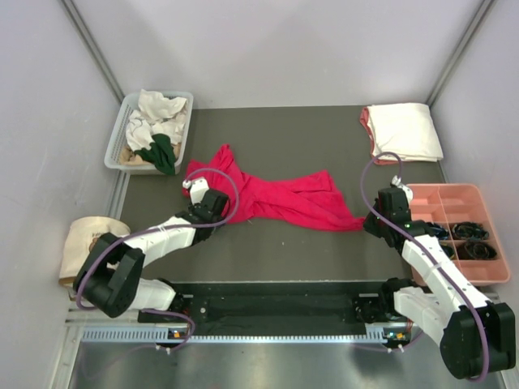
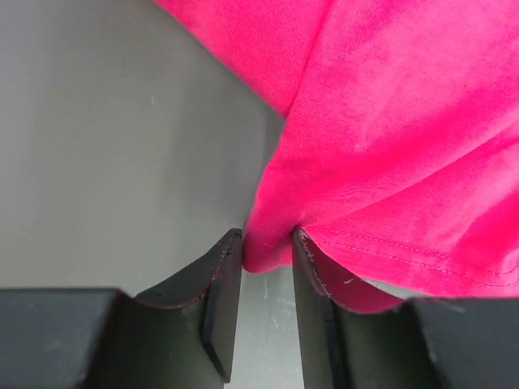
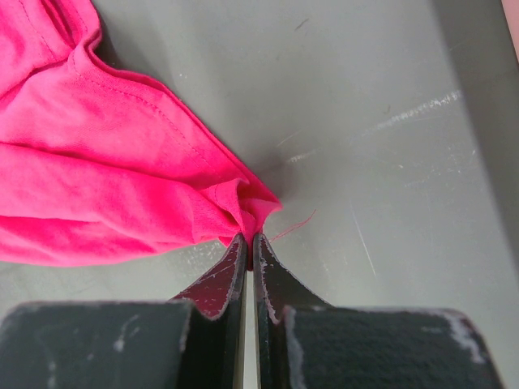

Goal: Fold and stack the t-shirts
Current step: Flatten out the tshirt

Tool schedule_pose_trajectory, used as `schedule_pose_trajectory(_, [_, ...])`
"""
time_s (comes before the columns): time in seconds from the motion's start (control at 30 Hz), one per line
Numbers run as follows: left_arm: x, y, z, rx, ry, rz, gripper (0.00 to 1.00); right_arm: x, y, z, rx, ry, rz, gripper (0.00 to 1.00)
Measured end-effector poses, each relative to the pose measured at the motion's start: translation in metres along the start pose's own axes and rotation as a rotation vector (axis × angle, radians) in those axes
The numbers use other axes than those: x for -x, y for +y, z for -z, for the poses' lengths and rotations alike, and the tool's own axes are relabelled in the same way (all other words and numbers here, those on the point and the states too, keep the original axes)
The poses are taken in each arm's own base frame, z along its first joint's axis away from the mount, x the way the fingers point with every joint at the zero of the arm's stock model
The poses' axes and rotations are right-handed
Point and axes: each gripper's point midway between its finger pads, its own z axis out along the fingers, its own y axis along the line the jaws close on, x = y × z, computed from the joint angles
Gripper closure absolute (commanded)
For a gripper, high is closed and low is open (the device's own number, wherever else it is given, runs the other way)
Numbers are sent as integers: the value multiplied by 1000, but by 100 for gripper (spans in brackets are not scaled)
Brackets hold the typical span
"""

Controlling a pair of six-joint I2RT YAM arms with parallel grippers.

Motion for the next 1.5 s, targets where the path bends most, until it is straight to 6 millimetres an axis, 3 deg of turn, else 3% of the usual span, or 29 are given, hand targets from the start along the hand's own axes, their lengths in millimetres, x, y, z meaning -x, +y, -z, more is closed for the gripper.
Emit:
schedule_pose_trajectory(0.03, [-1, 0, -1, 1, 1, -1, 70, 0, 0, 0, 0, 0, 0, 100])
schedule_pose_trajectory(0.07, [-1, 0, -1, 3, 3, -3, 84, 0, 0, 0, 0, 0, 0, 100])
schedule_pose_trajectory(0.13, [-3, 1, -2, 6, 7, -3, 100, 0, 0, 0, 0, 0, 0, 100])
schedule_pose_trajectory(0.4, [-2, -1, -2, 9, 16, -11, 100, 0, -1, 1, -2, 0, 1, 100])
schedule_pose_trajectory(0.47, [9, -7, 5, -7, 6, -12, 100, 2, -1, 4, -7, -4, 8, 100])
schedule_pose_trajectory(0.53, [34, -21, 18, -47, -29, -7, 100, 11, 1, 10, -12, -23, 18, 100])
schedule_pose_trajectory(0.63, [96, -53, 54, -151, -139, 20, 100, 42, 15, 26, 12, -92, 27, 100])
schedule_pose_trajectory(0.77, [204, -86, 138, -306, -365, 64, 100, 100, 43, 63, 73, -237, 27, 100])
schedule_pose_trajectory(0.87, [261, -89, 199, -374, -514, 96, 100, 134, 57, 91, 103, -334, 23, 100])
schedule_pose_trajectory(0.93, [286, -83, 233, -401, -588, 108, 100, 152, 61, 110, 110, -389, 20, 100])
schedule_pose_trajectory(1.2, [318, -50, 304, -405, -696, 69, 100, 196, 60, 184, 107, -567, 13, 100])
schedule_pose_trajectory(1.33, [329, -35, 342, -430, -736, 66, 100, 201, 58, 222, 152, -630, -3, 100])
schedule_pose_trajectory(1.5, [329, -17, 384, -499, -769, 64, 100, 199, 56, 258, 210, -680, -9, 100])
